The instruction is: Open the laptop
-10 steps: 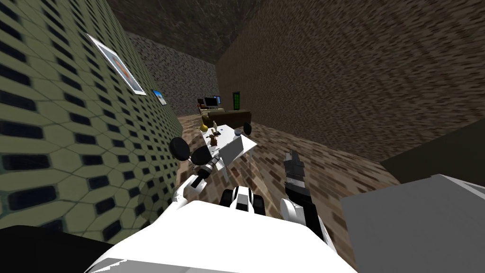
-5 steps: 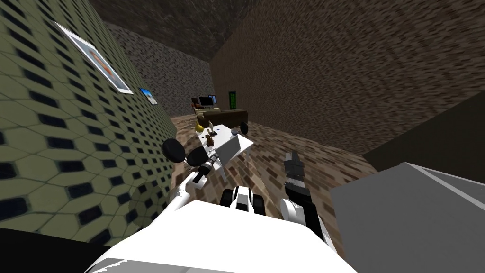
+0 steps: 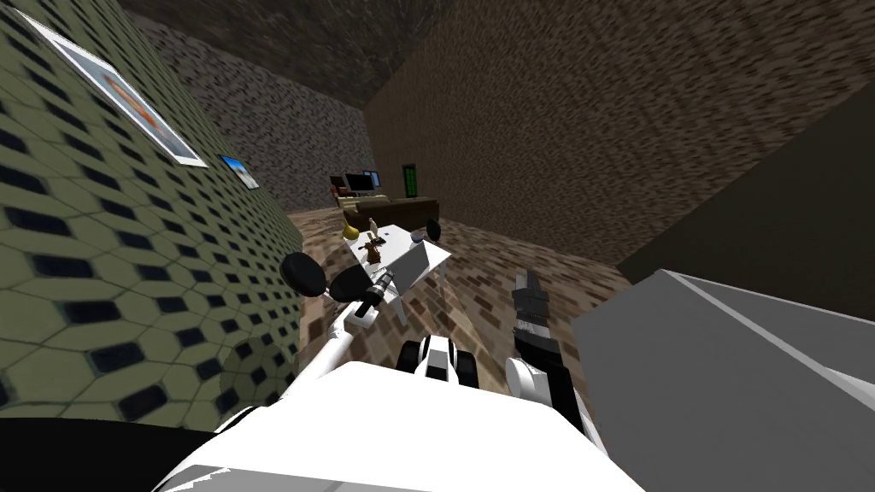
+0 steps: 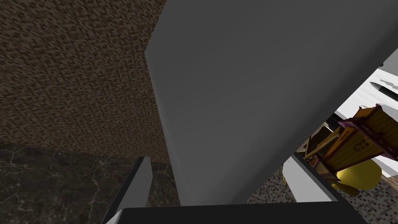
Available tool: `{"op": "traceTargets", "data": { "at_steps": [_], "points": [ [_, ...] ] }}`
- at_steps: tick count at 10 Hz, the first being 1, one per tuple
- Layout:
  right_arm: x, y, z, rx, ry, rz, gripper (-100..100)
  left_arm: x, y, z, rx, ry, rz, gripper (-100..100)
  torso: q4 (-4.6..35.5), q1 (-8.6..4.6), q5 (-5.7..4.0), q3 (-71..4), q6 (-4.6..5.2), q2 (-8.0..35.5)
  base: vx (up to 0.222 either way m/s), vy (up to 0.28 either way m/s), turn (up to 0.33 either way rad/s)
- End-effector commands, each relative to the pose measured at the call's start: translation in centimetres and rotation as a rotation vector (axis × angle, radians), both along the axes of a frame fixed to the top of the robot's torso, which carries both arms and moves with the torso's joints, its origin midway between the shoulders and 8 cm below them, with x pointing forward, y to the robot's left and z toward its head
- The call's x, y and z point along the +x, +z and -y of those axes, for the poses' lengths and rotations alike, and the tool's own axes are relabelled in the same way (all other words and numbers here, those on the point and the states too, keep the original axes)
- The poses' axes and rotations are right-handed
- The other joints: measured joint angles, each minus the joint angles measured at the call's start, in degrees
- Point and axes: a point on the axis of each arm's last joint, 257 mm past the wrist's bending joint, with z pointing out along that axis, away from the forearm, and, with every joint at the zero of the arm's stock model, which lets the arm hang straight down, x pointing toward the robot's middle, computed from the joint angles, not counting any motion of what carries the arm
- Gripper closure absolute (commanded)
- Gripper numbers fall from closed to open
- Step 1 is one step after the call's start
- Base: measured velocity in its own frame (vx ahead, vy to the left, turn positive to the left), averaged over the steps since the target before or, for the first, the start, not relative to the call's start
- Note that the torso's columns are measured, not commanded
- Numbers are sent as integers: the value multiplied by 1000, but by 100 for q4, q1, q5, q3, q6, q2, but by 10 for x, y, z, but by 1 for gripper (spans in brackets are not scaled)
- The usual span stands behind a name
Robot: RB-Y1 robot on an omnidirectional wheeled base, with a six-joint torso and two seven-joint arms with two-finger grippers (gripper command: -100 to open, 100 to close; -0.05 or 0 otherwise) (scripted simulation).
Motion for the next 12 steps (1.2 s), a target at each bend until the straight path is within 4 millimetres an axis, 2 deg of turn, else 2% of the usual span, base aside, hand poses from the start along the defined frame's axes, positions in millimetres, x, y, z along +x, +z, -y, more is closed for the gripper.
{"op": "traceTargets", "data": {
  "at_steps": [1,2,3,4,10,11,12],
  "points": [
    [0,0,0,0,0,0,0,18,1,-18,-7,54,-6,-100,0,10,3,1,0,2,-135,43,-222],
    [0,0,0,0,0,0,0,26,1,-23,-12,72,-8,-100,0,6,3,1,1,1,-129,25,-186],
    [0,0,0,0,0,0,0,23,1,-19,-10,59,-4,-100,-1,-4,0,-3,1,-5,-57,10,-36],
    [0,0,0,0,0,0,0,11,0,-12,-4,35,-4,100,-7,-7,-2,-14,-3,-25,56,-5,286],
    [0,0,0,0,0,-1,0,-38,-3,29,-7,-90,-3,100,-24,11,17,-11,8,-21,140,-34,222],
    [0,0,0,0,0,-1,0,-38,-4,29,-7,-90,-5,100,-29,7,22,-11,13,-20,69,-21,80],
    [0,0,0,0,0,0,0,-47,-5,37,-11,-112,-6,100,-26,2,21,-9,24,-16,74,-15,104]
  ]
}}
